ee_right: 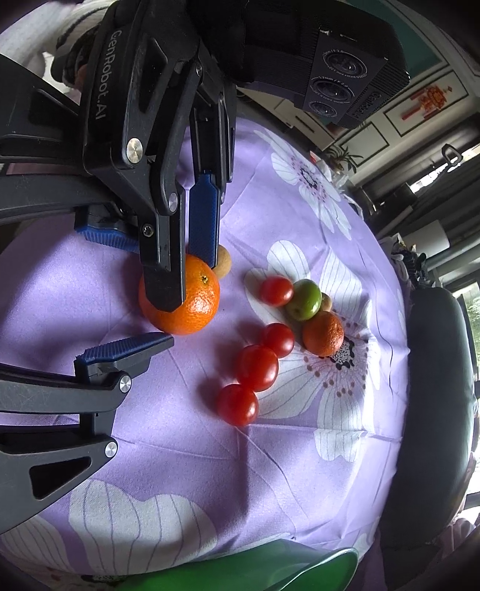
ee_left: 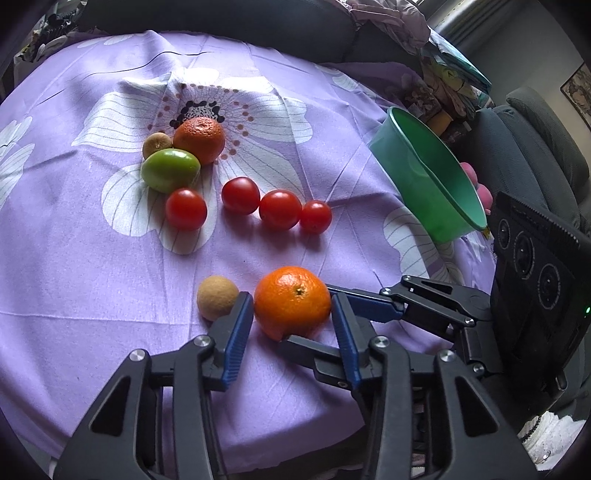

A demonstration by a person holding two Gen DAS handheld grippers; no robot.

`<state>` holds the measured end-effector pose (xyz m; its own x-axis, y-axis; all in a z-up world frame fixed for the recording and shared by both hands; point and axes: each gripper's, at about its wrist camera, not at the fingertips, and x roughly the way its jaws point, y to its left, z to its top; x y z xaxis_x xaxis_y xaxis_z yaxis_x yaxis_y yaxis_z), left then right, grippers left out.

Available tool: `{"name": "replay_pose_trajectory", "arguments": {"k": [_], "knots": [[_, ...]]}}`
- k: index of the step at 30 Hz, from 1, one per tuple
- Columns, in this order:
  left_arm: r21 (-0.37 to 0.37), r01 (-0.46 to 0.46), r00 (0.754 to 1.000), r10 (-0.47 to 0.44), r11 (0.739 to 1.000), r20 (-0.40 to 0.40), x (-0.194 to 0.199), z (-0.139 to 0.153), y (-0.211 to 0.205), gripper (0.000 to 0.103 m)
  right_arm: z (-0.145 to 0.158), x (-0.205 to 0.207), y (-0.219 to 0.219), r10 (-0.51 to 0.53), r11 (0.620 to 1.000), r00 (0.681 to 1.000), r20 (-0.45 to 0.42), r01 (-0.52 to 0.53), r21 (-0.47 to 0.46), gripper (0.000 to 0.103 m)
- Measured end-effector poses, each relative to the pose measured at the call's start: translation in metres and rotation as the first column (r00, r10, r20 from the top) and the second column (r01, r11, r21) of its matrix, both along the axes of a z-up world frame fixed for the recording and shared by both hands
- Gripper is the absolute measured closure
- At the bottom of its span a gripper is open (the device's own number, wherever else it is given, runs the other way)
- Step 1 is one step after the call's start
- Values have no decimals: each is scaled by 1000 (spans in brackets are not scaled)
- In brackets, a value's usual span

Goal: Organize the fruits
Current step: 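Close the left tool on the large orange and lift it, then carry the orange over the green bowl and open the left tool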

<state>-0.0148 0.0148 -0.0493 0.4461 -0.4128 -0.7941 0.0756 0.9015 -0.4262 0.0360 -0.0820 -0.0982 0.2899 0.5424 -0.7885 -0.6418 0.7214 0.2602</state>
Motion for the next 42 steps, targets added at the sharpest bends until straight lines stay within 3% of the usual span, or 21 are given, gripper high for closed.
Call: {"name": "replay_pose_trajectory", "arguments": {"k": [10, 21, 32, 42], "knots": [[33, 22, 998, -24, 999, 51, 5, 18, -14, 60, 12, -3, -9, -40, 999, 998, 39, 39, 32, 58], [60, 105, 984, -112, 993, 137, 22, 48, -51, 60, 44, -3, -39, -128, 991, 984, 128, 120, 67, 58], [85, 209, 950, -222, 974, 219, 51, 71, -101, 60, 75, 4, -85, -251, 967, 945, 211, 234, 100, 58], [77, 289, 923, -299, 954, 241, 93, 77, -142, 60, 88, 26, -124, -359, 933, 900, 246, 342, 111, 58]]}}
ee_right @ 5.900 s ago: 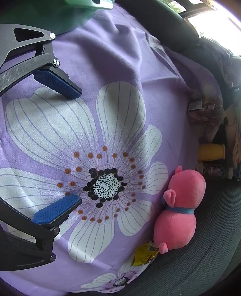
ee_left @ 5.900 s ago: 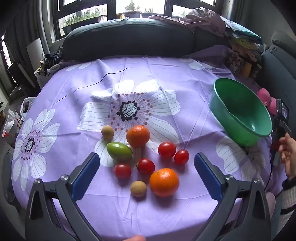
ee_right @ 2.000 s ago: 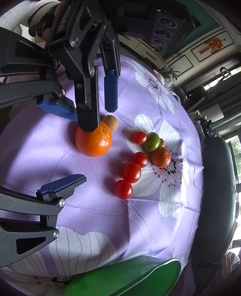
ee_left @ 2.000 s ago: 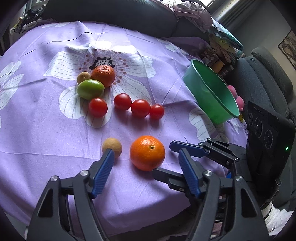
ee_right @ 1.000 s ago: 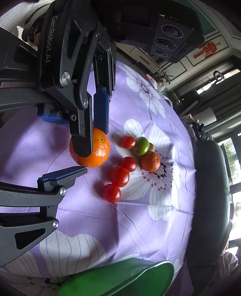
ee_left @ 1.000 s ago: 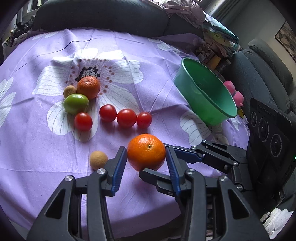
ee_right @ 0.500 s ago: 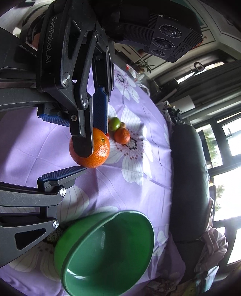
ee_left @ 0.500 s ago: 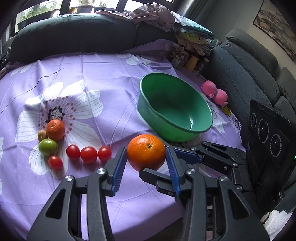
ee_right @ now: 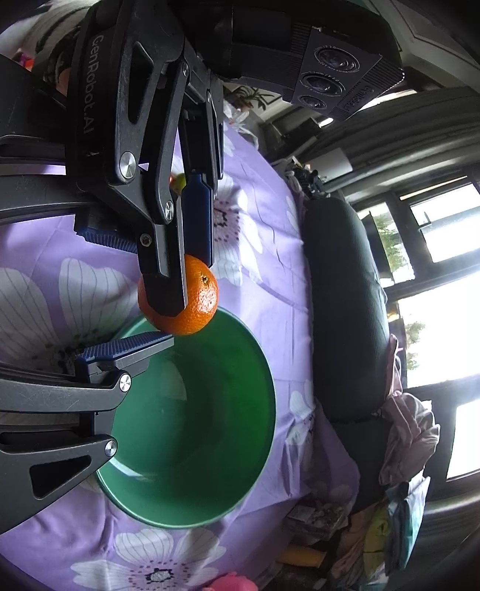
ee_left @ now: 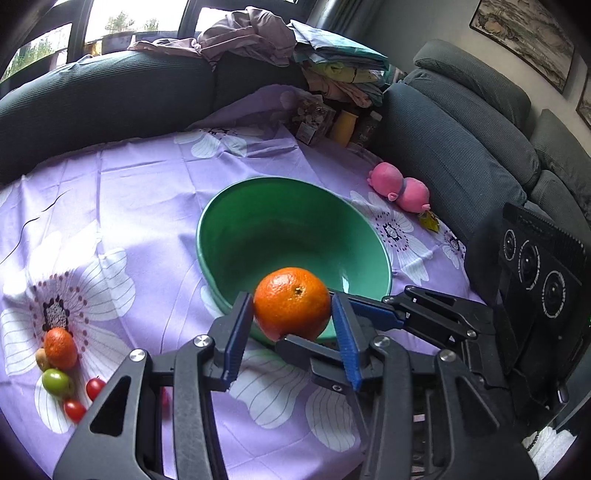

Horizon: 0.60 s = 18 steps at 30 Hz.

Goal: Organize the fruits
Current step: 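Carry the orange over the green bowl and open the left tool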

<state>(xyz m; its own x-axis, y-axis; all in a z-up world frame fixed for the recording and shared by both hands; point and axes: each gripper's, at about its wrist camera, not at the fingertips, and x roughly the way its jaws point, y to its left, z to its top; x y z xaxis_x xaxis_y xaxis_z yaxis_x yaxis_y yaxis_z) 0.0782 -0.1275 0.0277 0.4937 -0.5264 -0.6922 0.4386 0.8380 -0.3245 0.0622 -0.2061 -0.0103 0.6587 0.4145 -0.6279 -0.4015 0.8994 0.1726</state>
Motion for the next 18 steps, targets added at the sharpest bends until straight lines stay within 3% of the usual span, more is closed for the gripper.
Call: {"name": "replay_pose_trajectory", "arguments": {"k": [12, 18], "knots": [[11, 49, 997, -48, 999, -53, 29, -18, -33, 59, -13, 26, -31, -87, 996, 995, -45, 86, -20, 58], [23, 23, 997, -21, 999, -69, 34, -21, -34, 56, -17, 29, -37, -107, 994, 992, -67, 106, -21, 58]]}}
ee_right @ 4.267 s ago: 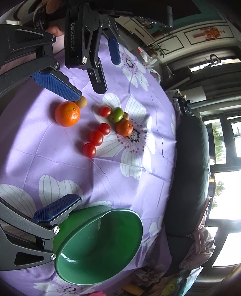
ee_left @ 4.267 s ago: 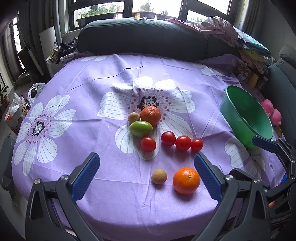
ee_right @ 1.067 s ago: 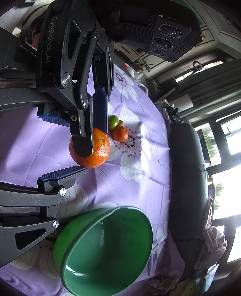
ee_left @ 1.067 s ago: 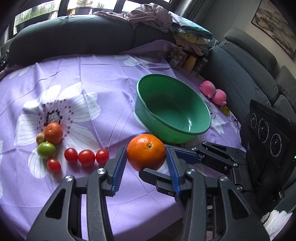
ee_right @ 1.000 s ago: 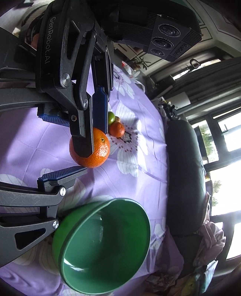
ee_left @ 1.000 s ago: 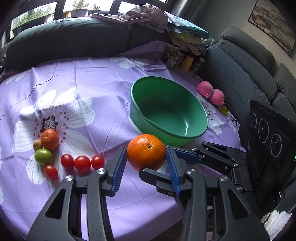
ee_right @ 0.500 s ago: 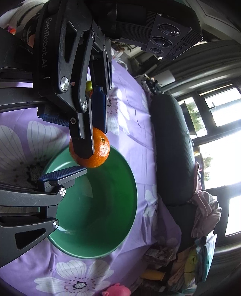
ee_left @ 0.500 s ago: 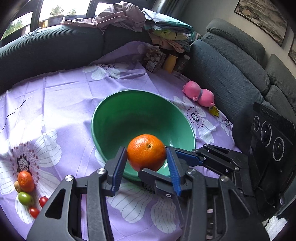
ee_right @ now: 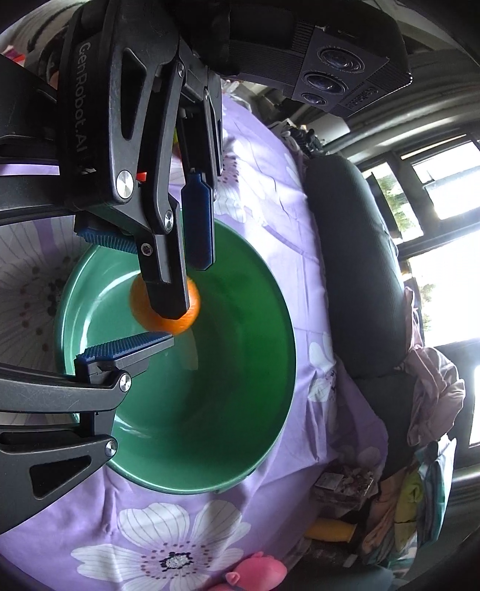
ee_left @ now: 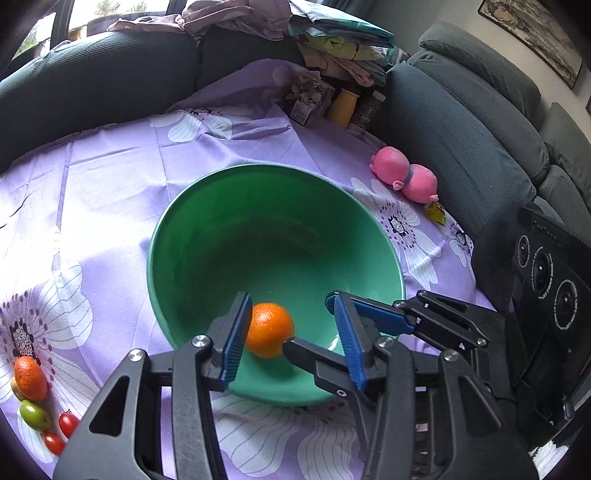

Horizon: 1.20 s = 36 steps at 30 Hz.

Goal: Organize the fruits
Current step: 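Carry the orange over the green bowl and open the left tool, then withdraw the left tool from the bowl back toward the tomatoes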

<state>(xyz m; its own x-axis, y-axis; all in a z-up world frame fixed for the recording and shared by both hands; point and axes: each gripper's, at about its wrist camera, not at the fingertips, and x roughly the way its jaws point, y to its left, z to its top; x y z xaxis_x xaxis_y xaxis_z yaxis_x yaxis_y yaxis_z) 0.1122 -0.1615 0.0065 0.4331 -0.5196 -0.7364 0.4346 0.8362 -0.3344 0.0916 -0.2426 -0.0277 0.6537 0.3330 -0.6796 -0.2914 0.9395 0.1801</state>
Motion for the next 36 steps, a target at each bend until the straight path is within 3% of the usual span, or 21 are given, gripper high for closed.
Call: {"name": "replay_pose_trajectory", "arguments": {"k": [4, 9, 13, 21, 24, 36], "knots": [[18, -36, 999, 35, 999, 24, -5, 4, 9, 38, 0, -3, -3, -21, 1000, 1000, -4, 21, -6, 58], [62, -98, 992, 92, 993, 89, -20, 15, 25, 33, 4, -15, -7, -36, 999, 999, 3, 36, 14, 58], [96, -154, 977, 138, 983, 161, -39, 25, 39, 21, 11, -28, -7, -40, 999, 999, 20, 39, 34, 57], [139, -263, 947, 227, 955, 228, -70, 35, 69, 20, 26, -50, 9, 0, 1000, 998, 58, -2, 31, 49], [149, -297, 937, 258, 943, 234, -81, 36, 81, 11, 29, -58, 23, 38, 999, 997, 67, -39, 15, 42], [160, -440, 890, 405, 884, 211, -118, 31, 134, 2, 21, -76, 82, 197, 980, 979, 42, -196, -24, 42]]}}
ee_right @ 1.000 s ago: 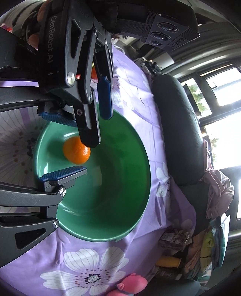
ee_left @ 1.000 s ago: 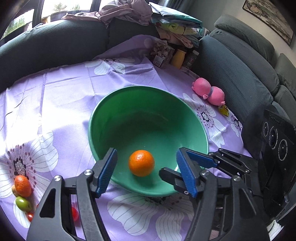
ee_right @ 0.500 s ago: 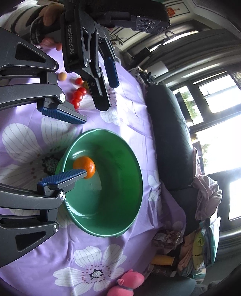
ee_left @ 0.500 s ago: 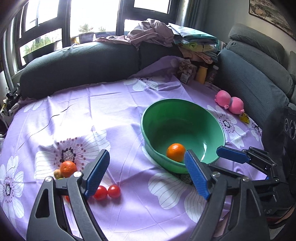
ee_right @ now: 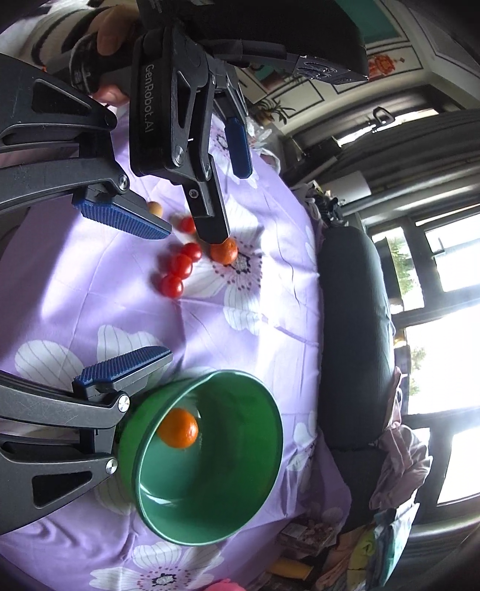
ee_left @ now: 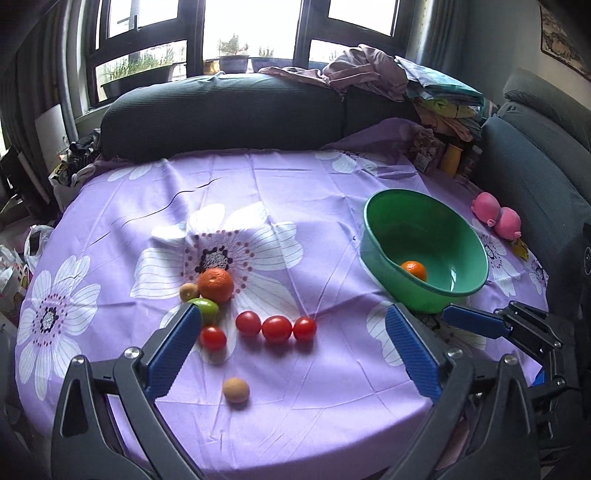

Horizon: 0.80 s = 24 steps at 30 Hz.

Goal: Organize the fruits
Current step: 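Withdraw the left tool from the bowl back toward the tomatoes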

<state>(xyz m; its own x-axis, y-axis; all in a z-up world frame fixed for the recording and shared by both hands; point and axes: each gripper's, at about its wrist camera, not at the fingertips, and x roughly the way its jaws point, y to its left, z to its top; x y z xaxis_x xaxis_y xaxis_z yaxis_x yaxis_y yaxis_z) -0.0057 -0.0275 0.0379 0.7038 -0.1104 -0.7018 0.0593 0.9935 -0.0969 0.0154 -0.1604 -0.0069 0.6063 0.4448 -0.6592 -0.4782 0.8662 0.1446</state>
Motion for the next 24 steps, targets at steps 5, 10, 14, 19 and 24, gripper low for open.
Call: {"name": "replay_pose_trajectory", "arguments": {"k": [5, 10, 14, 19, 24], "knots": [[-62, -19, 999, 17, 998, -39, -8, -7, 21, 1, -6, -3, 19, 32, 999, 999, -19, -33, -21, 42], [-190, -24, 998, 14, 981, -54, -13, -9, 44, 1, -13, -6, 33, 57, 998, 998, -40, -58, -25, 42], [-354, 20, 999, -28, 935, -16, -17, -5, 66, 1, -18, -6, 40, 72, 997, 996, -56, -73, -32, 42], [-387, 35, 999, -20, 921, 43, -21, -4, 83, 1, -26, -4, 45, 87, 995, 993, -76, -90, -35, 42], [-313, 46, 993, -76, 948, -86, -18, -29, 86, 1, -38, -1, 54, 121, 991, 987, -105, -126, -43, 42]]}}
